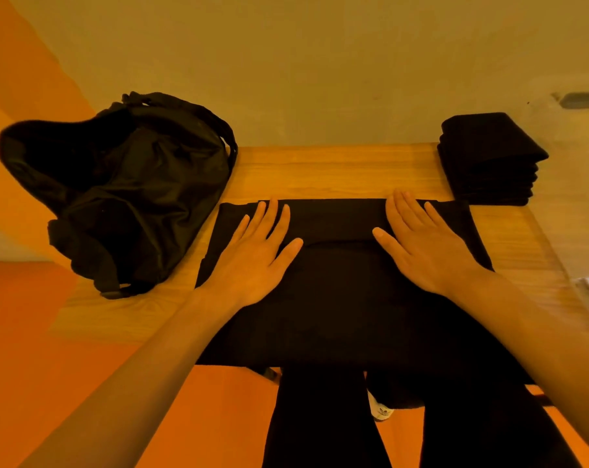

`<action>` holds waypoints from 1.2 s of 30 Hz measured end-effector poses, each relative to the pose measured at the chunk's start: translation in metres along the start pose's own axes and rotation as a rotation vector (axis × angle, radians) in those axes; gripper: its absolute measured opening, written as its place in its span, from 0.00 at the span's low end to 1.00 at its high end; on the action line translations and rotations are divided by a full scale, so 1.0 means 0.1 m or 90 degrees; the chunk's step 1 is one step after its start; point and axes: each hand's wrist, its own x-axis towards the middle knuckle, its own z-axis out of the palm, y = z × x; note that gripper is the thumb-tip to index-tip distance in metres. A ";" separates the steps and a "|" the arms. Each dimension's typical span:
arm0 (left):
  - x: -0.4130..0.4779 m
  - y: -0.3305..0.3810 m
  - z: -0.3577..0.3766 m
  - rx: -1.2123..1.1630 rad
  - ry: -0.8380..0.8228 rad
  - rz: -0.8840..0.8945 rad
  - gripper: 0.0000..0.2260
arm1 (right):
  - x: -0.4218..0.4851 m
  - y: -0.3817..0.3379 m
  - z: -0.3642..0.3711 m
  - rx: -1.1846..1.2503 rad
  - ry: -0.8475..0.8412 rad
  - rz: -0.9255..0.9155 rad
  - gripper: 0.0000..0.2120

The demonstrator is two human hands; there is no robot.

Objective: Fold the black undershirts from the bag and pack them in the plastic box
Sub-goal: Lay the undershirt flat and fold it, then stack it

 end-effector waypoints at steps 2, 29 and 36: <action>-0.11 0.03 -0.08 -0.004 0.054 -0.003 0.35 | -0.07 -0.05 -0.09 0.012 0.009 0.001 0.42; -0.77 -0.16 0.17 0.050 0.123 -0.113 0.46 | -0.95 0.24 0.25 0.002 0.121 0.138 0.43; -0.04 -0.07 -0.19 0.033 0.063 -0.124 0.40 | -0.43 0.14 -0.05 0.020 0.113 0.166 0.39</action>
